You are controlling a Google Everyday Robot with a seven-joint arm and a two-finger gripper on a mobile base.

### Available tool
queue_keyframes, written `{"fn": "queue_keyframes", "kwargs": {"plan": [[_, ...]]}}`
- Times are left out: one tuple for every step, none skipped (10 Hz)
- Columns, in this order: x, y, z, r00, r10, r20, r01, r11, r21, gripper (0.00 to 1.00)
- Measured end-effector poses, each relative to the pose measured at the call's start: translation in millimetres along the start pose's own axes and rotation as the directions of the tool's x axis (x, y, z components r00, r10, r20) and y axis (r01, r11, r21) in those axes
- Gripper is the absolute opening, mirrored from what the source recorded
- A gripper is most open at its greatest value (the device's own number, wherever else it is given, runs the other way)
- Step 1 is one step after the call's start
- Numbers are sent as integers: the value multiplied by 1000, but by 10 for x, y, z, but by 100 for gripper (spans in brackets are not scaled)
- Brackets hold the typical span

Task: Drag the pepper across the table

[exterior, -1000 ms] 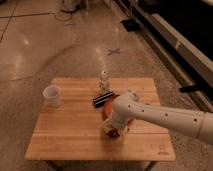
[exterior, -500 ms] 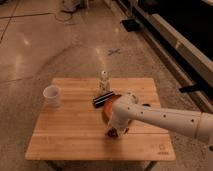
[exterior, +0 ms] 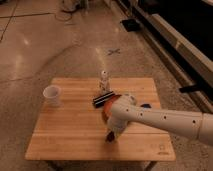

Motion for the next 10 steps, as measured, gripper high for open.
{"fn": "queue_keyframes", "kwargs": {"plan": [[-105,11,9,1000,-7,16,7,1000,-10,0],[-238,25,29,999,-11,35,12,1000,-17,0],[-361,45,42,999,-16,49,17,1000,-24,0],[-464,54,49,998,-21,59,23,999,-27,0],[-619,61,58,997,-33,70,35,999,-30,0],[-759,62,65,996,-47,79,49,998,-31,0],[-913,55,66,994,-67,88,70,997,-30,0],[-1083,52,66,991,-92,98,95,995,-25,0],[-1199,46,66,988,-113,106,115,993,-15,0],[-1284,37,65,985,-130,110,132,991,-9,0]]}}
